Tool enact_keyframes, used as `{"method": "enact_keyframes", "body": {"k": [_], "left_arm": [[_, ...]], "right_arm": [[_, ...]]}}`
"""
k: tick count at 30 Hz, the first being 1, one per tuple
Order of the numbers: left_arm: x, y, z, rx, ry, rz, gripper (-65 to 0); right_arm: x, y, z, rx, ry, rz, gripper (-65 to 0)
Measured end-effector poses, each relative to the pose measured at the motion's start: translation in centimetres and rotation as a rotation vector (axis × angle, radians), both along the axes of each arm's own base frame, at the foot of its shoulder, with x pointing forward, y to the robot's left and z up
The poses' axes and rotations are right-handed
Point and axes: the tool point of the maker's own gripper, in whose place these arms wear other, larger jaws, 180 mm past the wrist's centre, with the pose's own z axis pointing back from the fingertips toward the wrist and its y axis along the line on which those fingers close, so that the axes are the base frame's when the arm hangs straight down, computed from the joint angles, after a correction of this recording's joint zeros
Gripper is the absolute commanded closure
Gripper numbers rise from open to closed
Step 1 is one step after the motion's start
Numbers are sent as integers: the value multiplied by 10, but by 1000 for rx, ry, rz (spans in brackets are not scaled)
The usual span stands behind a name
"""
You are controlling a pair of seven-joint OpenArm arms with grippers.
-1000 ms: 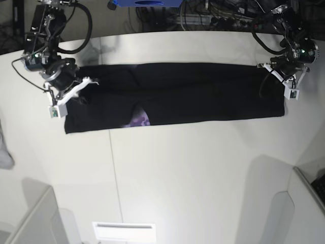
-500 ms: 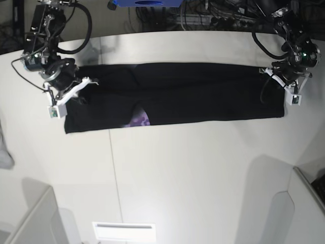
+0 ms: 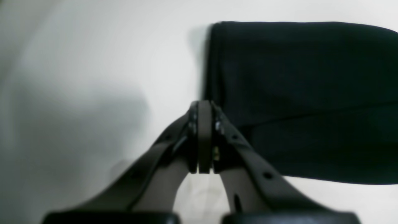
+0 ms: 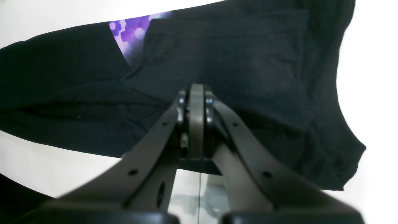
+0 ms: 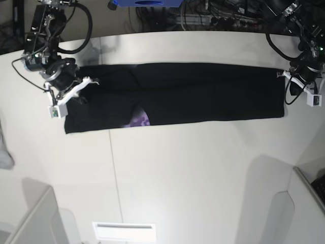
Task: Fold the T-shirt properly
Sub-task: 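Release the left gripper and regrasp the folded strip's end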
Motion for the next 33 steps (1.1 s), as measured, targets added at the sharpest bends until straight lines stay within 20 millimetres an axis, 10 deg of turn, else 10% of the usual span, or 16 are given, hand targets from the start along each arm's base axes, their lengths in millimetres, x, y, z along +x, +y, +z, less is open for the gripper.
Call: {"method": "enact_keyframes", "body": {"k": [2, 8, 11, 26, 33], "left_arm": [[3, 8, 3, -16, -16, 1, -63], [-10, 18, -23, -103, 37, 49, -520], [-7, 15, -28, -128, 38, 50, -609], [16, -15, -65, -276, 52, 0, -594], [13, -17, -69, -276, 70, -2, -306]], "right_arm": [[0, 0, 0, -1, 0, 0, 0], [0, 0, 0, 2, -1, 0, 0], [0, 0, 0, 2, -1, 0, 0], [1, 0, 1, 3, -3, 0, 0], [0, 0, 0, 2, -1, 1, 0]]}}
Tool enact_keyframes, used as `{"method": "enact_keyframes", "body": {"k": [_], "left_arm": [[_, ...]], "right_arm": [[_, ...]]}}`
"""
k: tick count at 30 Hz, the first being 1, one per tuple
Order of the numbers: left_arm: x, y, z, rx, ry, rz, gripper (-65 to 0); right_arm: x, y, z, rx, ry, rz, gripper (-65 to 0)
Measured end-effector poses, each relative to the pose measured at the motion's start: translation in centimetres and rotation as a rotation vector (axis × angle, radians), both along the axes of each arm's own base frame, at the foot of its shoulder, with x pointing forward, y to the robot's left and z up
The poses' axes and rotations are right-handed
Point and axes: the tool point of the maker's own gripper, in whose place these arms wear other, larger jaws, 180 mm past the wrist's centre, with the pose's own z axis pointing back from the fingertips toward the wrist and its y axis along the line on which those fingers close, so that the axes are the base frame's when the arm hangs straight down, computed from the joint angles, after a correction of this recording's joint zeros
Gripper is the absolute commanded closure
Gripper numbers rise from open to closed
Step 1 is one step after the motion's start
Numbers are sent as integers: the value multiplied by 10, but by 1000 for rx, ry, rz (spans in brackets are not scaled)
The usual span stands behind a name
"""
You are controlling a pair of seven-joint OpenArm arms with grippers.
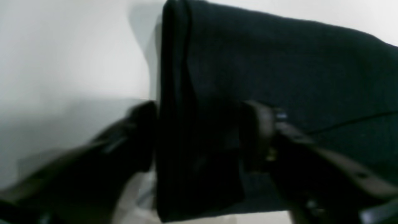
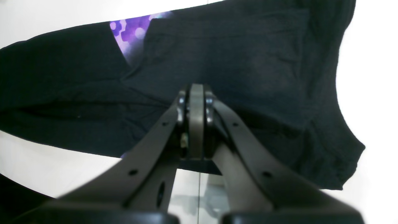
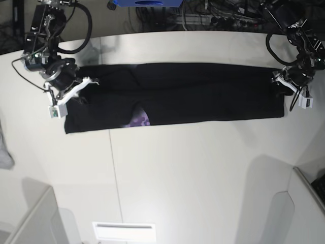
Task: Fold the T-shirt properly
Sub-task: 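Release the left gripper and regrasp the folded strip's end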
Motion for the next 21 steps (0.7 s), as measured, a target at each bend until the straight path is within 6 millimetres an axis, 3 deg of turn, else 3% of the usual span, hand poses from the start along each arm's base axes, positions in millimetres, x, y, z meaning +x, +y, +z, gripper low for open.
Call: {"method": "enact_keyframes", "body": {"k": [4, 7, 8, 21], "left_arm": [[-2, 0, -2, -2, 7, 4, -184], [-3, -1, -3, -5, 13, 1, -18], [-3, -1, -3, -7, 13, 2, 0], [-16, 16, 12, 100, -3, -14, 0]], "right_arm": [[0, 0, 0, 0, 0, 0, 0], [0, 0, 0, 0, 0, 0, 0], [0, 0, 0, 0, 0, 0, 0], [0, 0, 0, 1, 0, -1, 0]]}}
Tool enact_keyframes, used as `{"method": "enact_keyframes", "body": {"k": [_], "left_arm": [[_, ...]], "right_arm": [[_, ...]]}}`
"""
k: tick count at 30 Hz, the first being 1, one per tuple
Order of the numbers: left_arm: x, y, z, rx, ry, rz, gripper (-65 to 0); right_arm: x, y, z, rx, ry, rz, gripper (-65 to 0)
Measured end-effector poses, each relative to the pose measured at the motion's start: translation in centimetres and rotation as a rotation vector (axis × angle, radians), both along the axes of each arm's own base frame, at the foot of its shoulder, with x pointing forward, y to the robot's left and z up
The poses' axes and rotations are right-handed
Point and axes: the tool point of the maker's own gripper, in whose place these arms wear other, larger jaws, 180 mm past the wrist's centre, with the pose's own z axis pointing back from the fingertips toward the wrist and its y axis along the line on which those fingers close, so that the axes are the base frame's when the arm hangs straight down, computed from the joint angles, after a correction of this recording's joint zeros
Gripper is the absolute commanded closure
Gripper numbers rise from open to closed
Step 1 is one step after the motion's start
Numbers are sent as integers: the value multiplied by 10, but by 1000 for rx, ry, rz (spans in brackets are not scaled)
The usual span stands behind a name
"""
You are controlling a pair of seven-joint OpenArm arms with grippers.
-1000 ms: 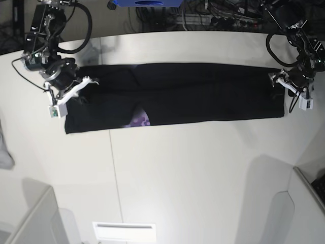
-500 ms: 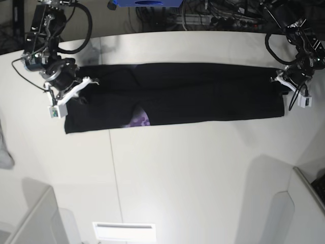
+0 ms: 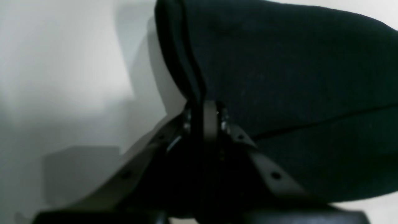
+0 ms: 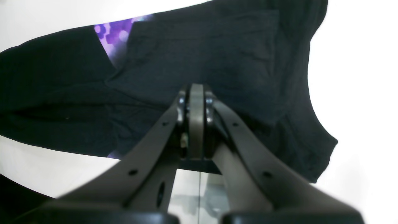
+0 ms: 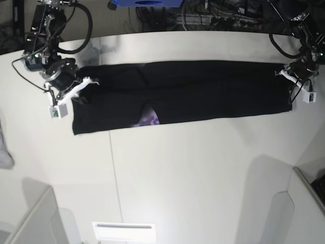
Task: Fold the T-shirt properly
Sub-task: 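Release the left gripper and regrasp the folded strip's end, then fold the strip end with the left gripper toward the right gripper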
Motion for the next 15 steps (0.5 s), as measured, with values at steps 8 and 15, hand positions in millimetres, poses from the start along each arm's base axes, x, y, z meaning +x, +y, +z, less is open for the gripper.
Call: {"method": "enact_keyframes", "body": {"k": [8, 15], "left_arm": [[-2, -5, 32, 101, -48, -68, 0], [-1, -29, 56, 183, -71, -136, 0]], "right_arm": [[1, 0, 1, 0, -3, 0, 0], [1, 0, 1, 0, -3, 0, 0]]}}
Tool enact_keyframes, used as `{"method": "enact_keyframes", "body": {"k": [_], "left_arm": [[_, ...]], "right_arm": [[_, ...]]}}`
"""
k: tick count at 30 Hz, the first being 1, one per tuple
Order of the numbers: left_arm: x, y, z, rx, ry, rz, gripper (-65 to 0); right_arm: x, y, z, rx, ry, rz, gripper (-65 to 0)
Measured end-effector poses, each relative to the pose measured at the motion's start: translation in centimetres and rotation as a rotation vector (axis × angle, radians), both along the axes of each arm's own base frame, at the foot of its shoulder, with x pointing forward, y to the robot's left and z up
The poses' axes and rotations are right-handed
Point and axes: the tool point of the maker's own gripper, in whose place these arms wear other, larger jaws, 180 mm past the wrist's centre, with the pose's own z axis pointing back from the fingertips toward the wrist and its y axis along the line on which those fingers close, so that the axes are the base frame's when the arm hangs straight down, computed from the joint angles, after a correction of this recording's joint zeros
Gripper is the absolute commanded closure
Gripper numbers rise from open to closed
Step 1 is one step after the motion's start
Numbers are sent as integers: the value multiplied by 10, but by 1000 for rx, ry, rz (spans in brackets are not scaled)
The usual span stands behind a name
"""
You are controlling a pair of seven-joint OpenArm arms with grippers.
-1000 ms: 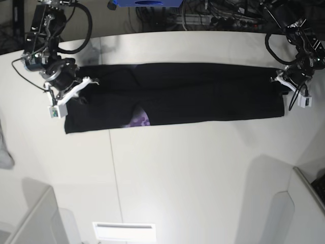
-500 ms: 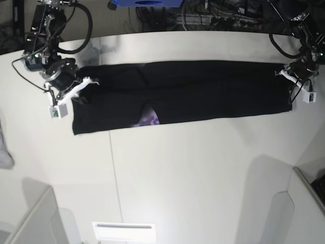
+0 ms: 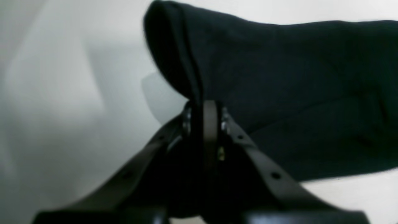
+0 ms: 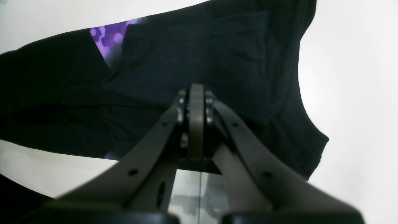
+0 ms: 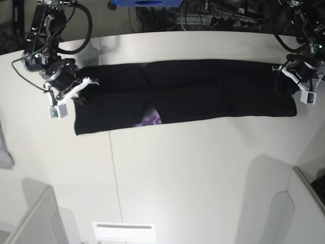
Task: Fold the T-shirt properly
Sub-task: 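Fold the strip end with the left gripper toward the right gripper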
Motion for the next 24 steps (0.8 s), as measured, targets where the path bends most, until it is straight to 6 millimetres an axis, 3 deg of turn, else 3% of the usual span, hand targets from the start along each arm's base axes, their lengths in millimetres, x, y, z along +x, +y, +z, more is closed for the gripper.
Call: {"method": "enact_keyframes", "body": {"k": [9, 24], "left_arm": [[9, -65, 3, -47, -16, -109, 0], [13, -150, -22, -181, 46, -218, 0]], "right_arm": [[0, 0, 0, 0, -1, 0, 0], [5, -1, 1, 2, -7, -2, 0]]}}
